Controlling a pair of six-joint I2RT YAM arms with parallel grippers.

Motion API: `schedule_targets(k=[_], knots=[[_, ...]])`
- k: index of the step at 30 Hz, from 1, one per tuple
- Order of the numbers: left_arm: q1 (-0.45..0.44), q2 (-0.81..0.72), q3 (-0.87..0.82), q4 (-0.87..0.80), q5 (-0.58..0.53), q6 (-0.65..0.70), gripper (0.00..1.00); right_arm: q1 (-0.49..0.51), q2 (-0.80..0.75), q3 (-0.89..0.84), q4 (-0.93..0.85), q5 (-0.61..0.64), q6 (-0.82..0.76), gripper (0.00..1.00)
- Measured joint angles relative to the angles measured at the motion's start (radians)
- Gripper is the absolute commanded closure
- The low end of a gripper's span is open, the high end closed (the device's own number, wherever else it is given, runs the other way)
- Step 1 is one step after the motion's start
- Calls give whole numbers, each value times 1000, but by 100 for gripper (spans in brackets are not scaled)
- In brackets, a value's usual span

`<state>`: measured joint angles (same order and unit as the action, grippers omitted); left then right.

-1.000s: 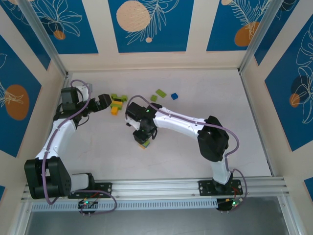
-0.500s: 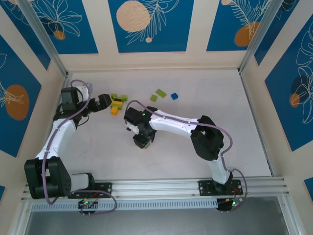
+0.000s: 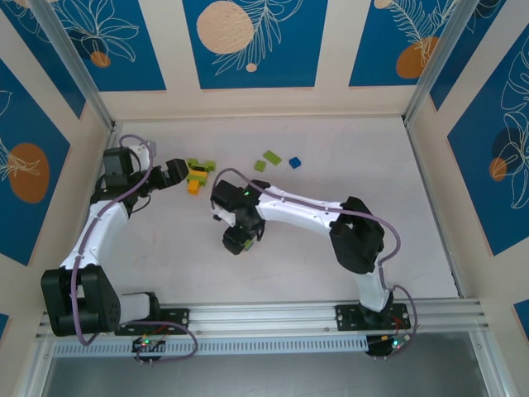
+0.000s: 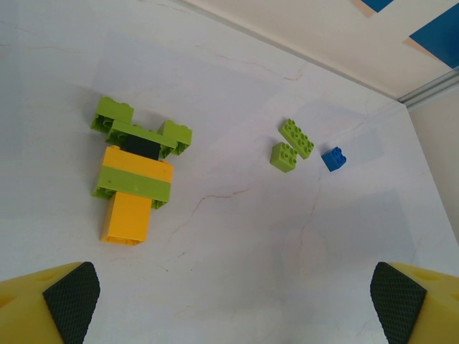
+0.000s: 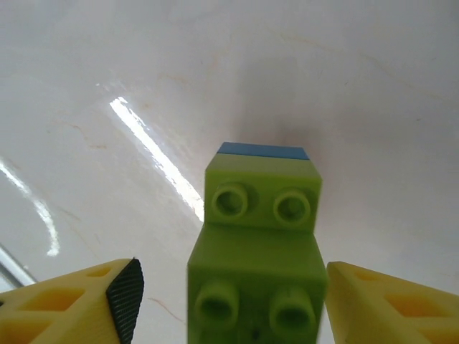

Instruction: Assemble a carrot with lego

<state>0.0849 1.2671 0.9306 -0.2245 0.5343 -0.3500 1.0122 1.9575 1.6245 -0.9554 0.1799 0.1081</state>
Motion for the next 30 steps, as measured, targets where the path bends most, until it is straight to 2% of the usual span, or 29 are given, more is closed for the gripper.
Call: schedule_targets(k=[7, 10, 14, 18, 25, 27, 30], knots=[[0, 0, 0, 0, 0, 0, 0, -56, -112, 11, 0, 29, -16, 29], [0, 0, 0, 0, 0, 0, 0, -125, -120, 44, -3, 42, -35, 29], [0, 0, 0, 0, 0, 0, 0, -267, -79, 154, -6, 45, -73, 29], [0, 0, 0, 0, 0, 0, 0, -390, 85, 393, -16, 55, -131, 29], [0, 0, 0, 0, 0, 0, 0, -540, 554, 968, -86, 27, -234, 29], [0, 0, 0, 0, 0, 0, 0, -569, 640, 1041, -90, 16, -252, 29], [0, 0, 0, 0, 0, 0, 0, -599, 680, 1017, -85, -8, -264, 29]])
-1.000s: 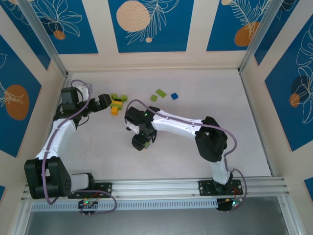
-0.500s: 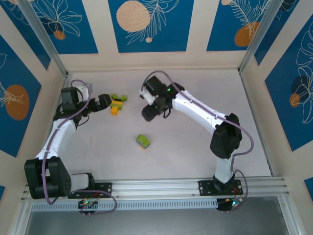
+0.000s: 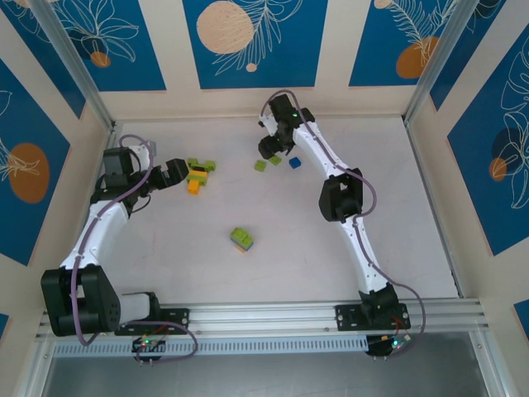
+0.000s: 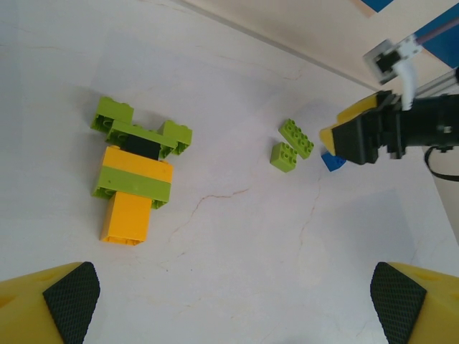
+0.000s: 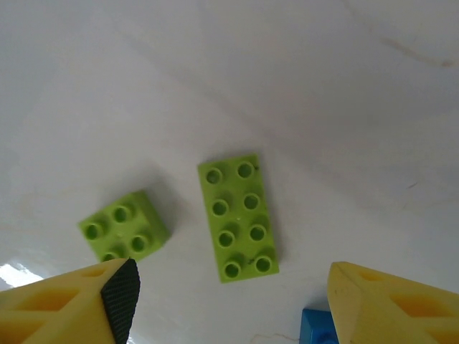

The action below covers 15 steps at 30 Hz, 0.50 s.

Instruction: Assemble a carrot with lego

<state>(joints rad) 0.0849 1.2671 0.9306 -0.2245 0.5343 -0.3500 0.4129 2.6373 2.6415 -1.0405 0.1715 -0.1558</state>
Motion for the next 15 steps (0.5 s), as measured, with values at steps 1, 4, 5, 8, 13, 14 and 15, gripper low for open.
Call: schedule_targets(k=[1, 4, 5, 8, 13, 14, 15], knots=[[0, 0, 0, 0, 0, 0, 0, -8, 0, -26, 6, -12, -2, 29], [0, 0, 0, 0, 0, 0, 0, -23, 0, -71, 30, -42, -5, 29], [0, 0, 0, 0, 0, 0, 0, -26, 0, -76, 31, -47, -8, 29], [0, 0, 0, 0, 0, 0, 0, -26, 0, -76, 43, -62, -15, 30], [0, 0, 0, 0, 0, 0, 0, -27, 6, -68, 52, -80, -29, 30], [0, 0, 0, 0, 0, 0, 0, -26, 12, -58, 52, -83, -30, 30], [0, 0, 0, 0, 0, 0, 0, -27, 18, -48, 53, -84, -32, 30]])
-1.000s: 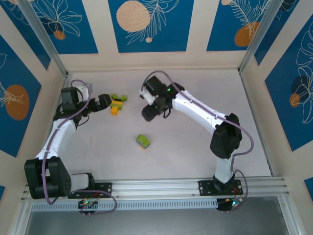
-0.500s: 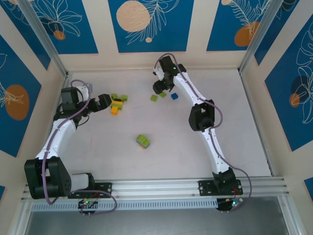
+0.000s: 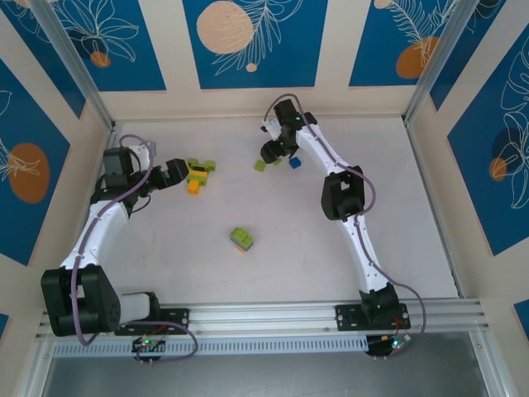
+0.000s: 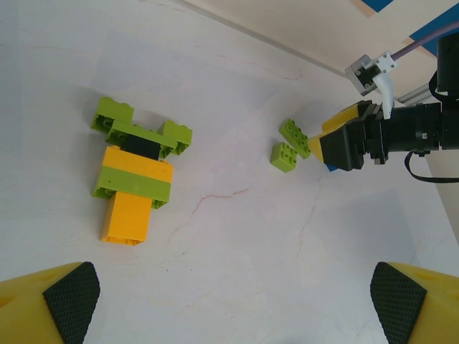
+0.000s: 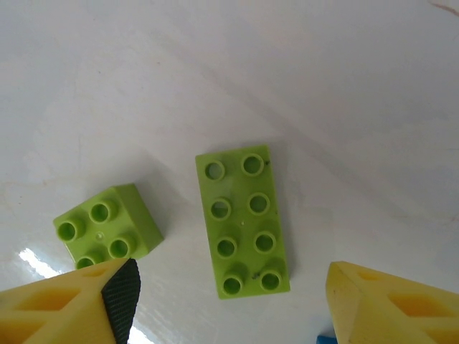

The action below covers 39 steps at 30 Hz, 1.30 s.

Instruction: Assemble a carrot with lego

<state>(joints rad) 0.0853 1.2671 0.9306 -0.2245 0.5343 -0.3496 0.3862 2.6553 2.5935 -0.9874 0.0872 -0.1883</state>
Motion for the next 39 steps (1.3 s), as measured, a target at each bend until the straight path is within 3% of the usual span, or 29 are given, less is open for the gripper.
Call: schedule_targets(k=[17, 39], knots=[[3, 0, 0, 0, 0, 0, 0, -5, 74, 50, 5, -9, -23, 30], [4, 0, 0, 0, 0, 0, 0, -7, 143, 155, -39, -7, -27, 41]])
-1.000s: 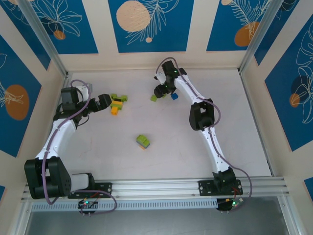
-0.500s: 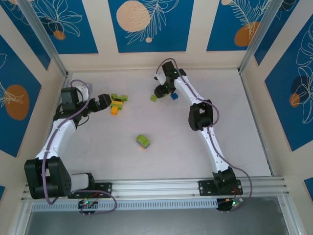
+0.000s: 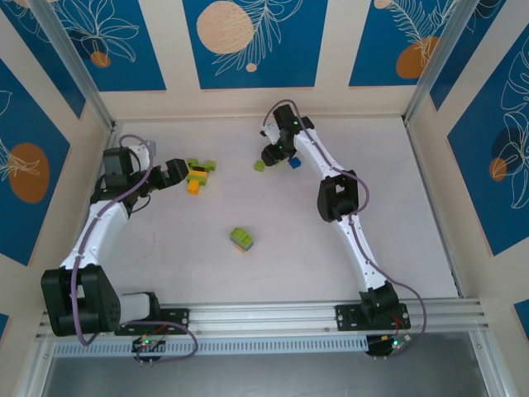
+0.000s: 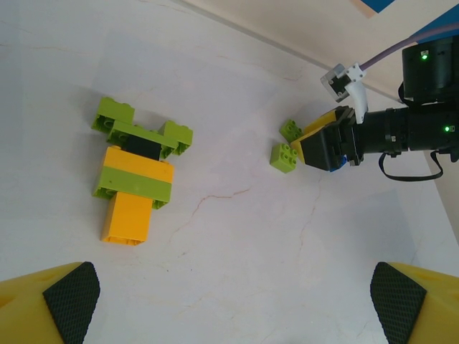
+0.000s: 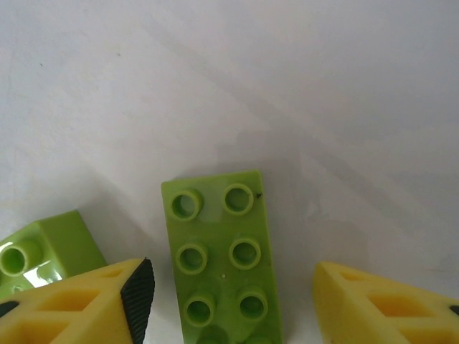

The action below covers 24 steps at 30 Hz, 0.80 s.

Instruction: Assemble a carrot with lego

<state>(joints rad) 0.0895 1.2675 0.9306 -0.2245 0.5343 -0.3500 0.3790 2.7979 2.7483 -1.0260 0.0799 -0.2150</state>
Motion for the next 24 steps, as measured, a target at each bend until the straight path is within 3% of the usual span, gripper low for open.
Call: schedule_targets(k=[17, 24], knots=[[0, 0, 0, 0, 0, 0, 0, 11, 2, 7, -11, 29, -1, 49], [0, 0, 0, 0, 0, 0, 0, 23, 3, 10, -20, 68, -14, 58]])
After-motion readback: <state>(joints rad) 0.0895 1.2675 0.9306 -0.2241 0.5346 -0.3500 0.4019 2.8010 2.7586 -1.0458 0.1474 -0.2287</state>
